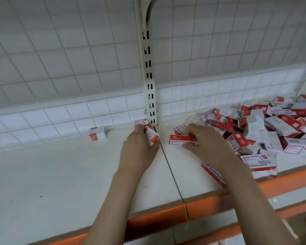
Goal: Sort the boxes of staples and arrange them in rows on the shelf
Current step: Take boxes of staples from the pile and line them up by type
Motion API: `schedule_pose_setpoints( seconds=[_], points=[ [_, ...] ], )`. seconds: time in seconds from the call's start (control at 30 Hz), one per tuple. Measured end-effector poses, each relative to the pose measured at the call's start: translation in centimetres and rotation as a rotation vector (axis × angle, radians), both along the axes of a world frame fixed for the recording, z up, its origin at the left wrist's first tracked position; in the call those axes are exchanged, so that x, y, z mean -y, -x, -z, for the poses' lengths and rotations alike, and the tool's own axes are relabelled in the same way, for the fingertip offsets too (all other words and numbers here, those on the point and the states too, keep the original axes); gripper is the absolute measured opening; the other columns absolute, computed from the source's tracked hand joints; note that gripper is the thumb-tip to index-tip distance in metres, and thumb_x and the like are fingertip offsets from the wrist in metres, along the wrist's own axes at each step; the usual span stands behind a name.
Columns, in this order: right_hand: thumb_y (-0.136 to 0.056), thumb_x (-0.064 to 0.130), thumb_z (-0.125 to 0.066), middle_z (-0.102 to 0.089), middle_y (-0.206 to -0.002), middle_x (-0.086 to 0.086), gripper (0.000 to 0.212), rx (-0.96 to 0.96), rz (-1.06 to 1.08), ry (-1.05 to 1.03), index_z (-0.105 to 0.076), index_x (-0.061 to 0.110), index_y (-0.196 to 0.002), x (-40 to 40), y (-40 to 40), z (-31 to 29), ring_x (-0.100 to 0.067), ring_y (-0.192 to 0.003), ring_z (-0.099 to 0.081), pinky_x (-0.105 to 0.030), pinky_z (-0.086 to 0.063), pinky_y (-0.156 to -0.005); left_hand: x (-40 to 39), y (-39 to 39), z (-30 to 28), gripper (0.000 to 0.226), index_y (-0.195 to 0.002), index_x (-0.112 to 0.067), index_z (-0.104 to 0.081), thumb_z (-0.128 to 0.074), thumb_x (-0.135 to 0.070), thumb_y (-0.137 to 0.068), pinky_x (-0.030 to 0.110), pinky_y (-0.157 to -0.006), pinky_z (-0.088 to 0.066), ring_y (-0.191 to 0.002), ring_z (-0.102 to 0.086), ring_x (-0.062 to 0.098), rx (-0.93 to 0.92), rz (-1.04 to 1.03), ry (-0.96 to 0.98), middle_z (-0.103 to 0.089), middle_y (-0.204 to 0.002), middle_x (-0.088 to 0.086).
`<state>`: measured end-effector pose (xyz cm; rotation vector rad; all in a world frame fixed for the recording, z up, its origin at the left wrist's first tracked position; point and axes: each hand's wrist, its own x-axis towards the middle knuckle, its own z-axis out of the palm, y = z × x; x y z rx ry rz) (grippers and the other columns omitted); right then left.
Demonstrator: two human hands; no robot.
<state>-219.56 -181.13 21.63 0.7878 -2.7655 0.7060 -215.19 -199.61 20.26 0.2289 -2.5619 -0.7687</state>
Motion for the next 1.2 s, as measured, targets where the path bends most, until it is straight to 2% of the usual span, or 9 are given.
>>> schedule_pose_setpoints(
  seconds=[0.2, 0.3, 0.37, 0.53, 0.63, 0.73, 0.8, 1.03, 1.2],
  points=[
    [-0.085, 0.027, -0.064, -0.061, -0.086, 0.007, 0.015, 0.026, -0.091, -0.001, -0.053, 0.021, -0.093, 4.6, -0.4, 0.7, -0.013, -0.081, -0.056, -0.032, -0.044, -0.071, 3.8, -4.0, 0.1, 0.045, -0.130, -0.025, -0.048, -0.059, -0.023, -0.087, 0.022, -0.078, -0.039, -0.088, -0.053, 0.014, -0.109, -0.002, 0.053, -0.048, -0.115, 0.002],
    [-0.086, 0.028, -0.063, -0.061, -0.088, 0.009, 0.015, 0.044, -0.131, 0.001, -0.052, 0.021, -0.094, 6.5, -0.7, 0.9, -0.011, -0.082, -0.056, -0.028, -0.043, -0.070, 5.7, -5.8, 0.4, 0.064, -0.134, -0.023, -0.039, -0.069, -0.013, -0.078, 0.017, -0.085, -0.036, -0.093, -0.037, -0.008, -0.042, 0.039, -0.071, -0.033, -0.125, 0.001],
    [-0.085, 0.029, -0.064, -0.063, -0.092, 0.009, 0.015, 0.047, -0.159, 0.002, -0.053, 0.022, -0.093, 7.6, -0.9, 1.1, -0.011, -0.084, -0.058, -0.030, -0.047, -0.073, 6.7, -7.1, 0.5, 0.076, -0.135, -0.021, -0.029, -0.066, 0.000, -0.073, 0.015, -0.078, -0.042, -0.087, -0.033, -0.025, 0.020, 0.042, -0.183, -0.022, -0.125, -0.002],
    [-0.085, 0.030, -0.063, -0.064, -0.094, 0.009, 0.015, 0.049, -0.223, -0.027, -0.051, 0.023, -0.092, 10.0, -1.4, 1.3, -0.013, -0.085, -0.059, -0.032, -0.048, -0.074, 9.3, -8.7, 1.6, 0.060, -0.128, -0.008, -0.035, -0.057, 0.010, -0.075, 0.009, -0.082, -0.038, -0.102, -0.039, 0.008, -0.042, -0.038, -0.181, -0.023, -0.123, 0.000],
    [-0.085, 0.030, -0.063, -0.063, -0.092, 0.009, 0.015, 0.049, -0.240, -0.022, -0.053, 0.023, -0.093, 11.0, -1.7, 1.2, -0.013, -0.084, -0.058, -0.033, -0.047, -0.074, 10.4, -9.2, 1.7, 0.044, -0.115, -0.011, -0.046, -0.067, -0.001, -0.077, 0.007, -0.073, -0.041, -0.092, -0.049, 0.009, -0.110, -0.061, -0.259, -0.042, -0.112, 0.000],
    [-0.085, 0.030, -0.063, -0.062, -0.089, 0.009, 0.014, 0.054, -0.246, -0.025, -0.053, 0.023, -0.092, 11.8, -2.0, 1.0, -0.013, -0.079, -0.056, -0.032, -0.046, -0.071, 10.8, -9.7, 1.4, 0.047, -0.104, -0.028, -0.045, -0.076, -0.010, -0.073, 0.007, -0.065, -0.044, -0.085, -0.055, -0.002, -0.199, -0.107, -0.367, -0.051, -0.103, -0.006],
    [-0.086, 0.029, -0.063, -0.062, -0.088, 0.010, 0.014, 0.060, -0.246, -0.041, -0.052, 0.023, -0.093, 12.1, -2.1, 1.0, -0.011, -0.077, -0.055, -0.030, -0.045, -0.069, 11.1, -9.9, 1.3, 0.048, -0.101, -0.031, -0.045, -0.079, -0.016, -0.070, 0.008, -0.062, -0.044, -0.076, -0.055, 0.001, -0.215, -0.150, -0.360, -0.053, -0.099, -0.005],
    [-0.086, 0.028, -0.061, -0.062, -0.086, 0.011, 0.012, 0.099, -0.228, -0.055, -0.052, 0.024, -0.092, 13.5, -2.5, 1.0, -0.010, -0.073, -0.056, -0.032, -0.047, -0.070, 13.3, -10.5, 1.6, 0.063, -0.129, -0.030, -0.044, -0.073, -0.029, -0.073, 0.002, -0.063, -0.036, -0.080, -0.051, -0.002, -0.174, -0.215, -0.178, -0.045, -0.098, -0.008],
    [-0.085, 0.028, -0.062, -0.059, -0.082, 0.012, 0.012, 0.108, -0.221, -0.048, -0.051, 0.024, -0.089, 15.2, -2.9, 1.2, -0.008, -0.072, -0.057, -0.029, -0.046, -0.067, 15.2, -10.6, 1.9, 0.058, -0.122, -0.025, -0.050, -0.072, -0.044, -0.071, 0.023, -0.068, -0.044, -0.077, -0.058, 0.011, -0.042, -0.297, -0.090, -0.049, -0.101, -0.007]
  ],
)
